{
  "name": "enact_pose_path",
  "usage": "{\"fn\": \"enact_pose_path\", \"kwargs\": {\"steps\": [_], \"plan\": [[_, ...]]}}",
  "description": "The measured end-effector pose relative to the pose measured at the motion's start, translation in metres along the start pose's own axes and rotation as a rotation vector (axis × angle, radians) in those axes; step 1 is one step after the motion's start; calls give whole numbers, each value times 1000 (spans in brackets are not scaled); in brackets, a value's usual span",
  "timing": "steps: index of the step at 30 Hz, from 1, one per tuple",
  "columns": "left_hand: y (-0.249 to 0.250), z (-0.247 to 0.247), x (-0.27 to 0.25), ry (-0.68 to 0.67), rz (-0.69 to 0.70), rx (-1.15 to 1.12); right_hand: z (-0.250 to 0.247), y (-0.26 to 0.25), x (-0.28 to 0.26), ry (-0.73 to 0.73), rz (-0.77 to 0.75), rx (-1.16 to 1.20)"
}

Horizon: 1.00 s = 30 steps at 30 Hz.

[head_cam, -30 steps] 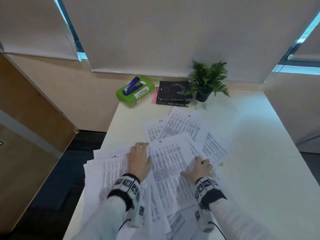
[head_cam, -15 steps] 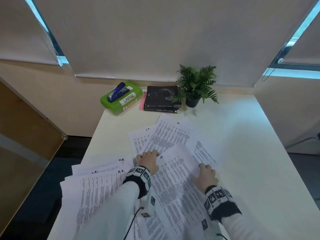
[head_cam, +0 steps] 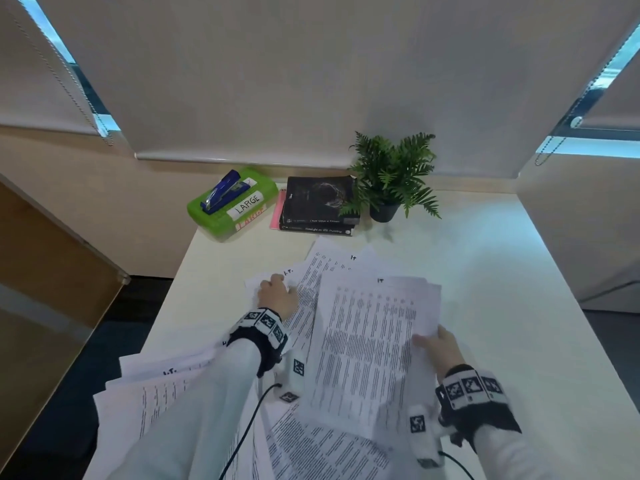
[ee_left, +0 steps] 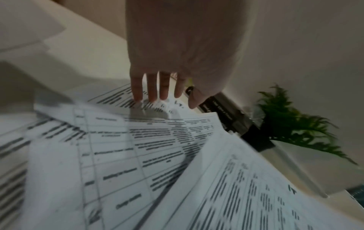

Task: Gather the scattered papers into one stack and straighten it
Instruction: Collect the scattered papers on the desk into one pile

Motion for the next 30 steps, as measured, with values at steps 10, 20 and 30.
{"fn": "enact_pose_path", "kwargs": {"steps": [10, 20, 30], "plan": [[12, 28, -20, -201, 96, -95, 19, -12, 22, 86, 196, 78], [11, 38, -68, -302, 285, -232, 26, -11, 19, 128, 233, 20], [18, -17, -123, -123, 302, -457, -6, -13, -7, -76, 124, 460]]}}
Point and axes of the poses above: each hand's wrist, its own x-axis towards the middle knuckle, its own z-axis out of the palm, y = z × x, the point moved 1 cm from there along x, towards the middle knuckle, and after that the axes turned 5 degrees about x, right-handed, at the moved point
